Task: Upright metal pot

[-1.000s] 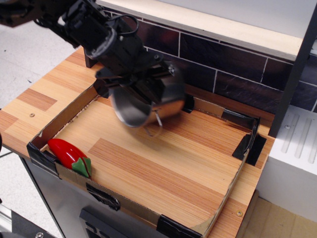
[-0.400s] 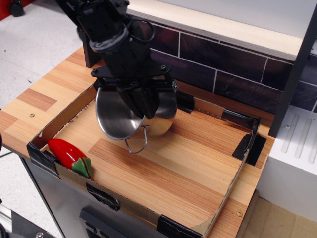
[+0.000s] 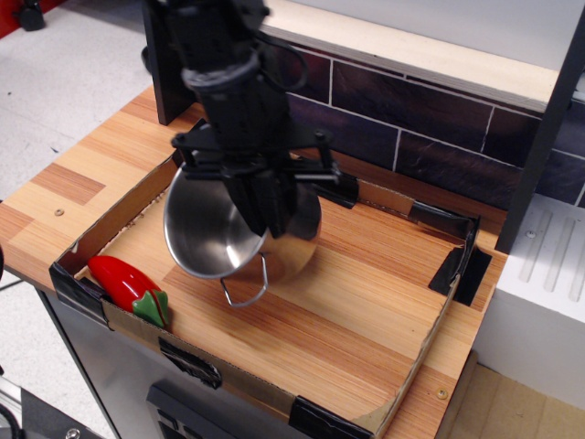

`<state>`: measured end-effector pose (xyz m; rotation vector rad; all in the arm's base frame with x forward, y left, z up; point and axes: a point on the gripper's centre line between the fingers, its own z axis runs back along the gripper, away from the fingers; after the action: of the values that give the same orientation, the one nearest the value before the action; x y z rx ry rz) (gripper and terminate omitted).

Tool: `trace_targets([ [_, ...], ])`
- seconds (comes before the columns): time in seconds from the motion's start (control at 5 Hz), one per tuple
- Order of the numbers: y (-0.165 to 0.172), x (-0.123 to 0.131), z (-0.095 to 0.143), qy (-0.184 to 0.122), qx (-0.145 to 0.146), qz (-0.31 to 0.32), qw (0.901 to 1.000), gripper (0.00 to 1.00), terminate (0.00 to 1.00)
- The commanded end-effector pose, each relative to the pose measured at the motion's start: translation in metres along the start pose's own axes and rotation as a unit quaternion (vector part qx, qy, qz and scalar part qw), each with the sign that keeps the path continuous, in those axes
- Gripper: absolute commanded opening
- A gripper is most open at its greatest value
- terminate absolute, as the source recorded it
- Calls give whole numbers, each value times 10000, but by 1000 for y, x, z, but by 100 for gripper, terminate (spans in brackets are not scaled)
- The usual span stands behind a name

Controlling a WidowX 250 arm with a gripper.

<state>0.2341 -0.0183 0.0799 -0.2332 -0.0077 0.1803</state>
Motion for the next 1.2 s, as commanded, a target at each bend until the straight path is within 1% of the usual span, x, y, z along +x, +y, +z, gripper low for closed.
trace_targets([
  [0.0,-24,16,1,261,315,308,9987,0,0],
  [0.2,-30,25,-6,186,230,250,9993,0,0],
  [0.4,-31,34,-11,187,269,201,9993,100,0],
  [0.6,-29,42,-14,178,282,27,9994,100,0],
  [1.0,-27,47,-10,-31,138,-94,9999,100,0],
])
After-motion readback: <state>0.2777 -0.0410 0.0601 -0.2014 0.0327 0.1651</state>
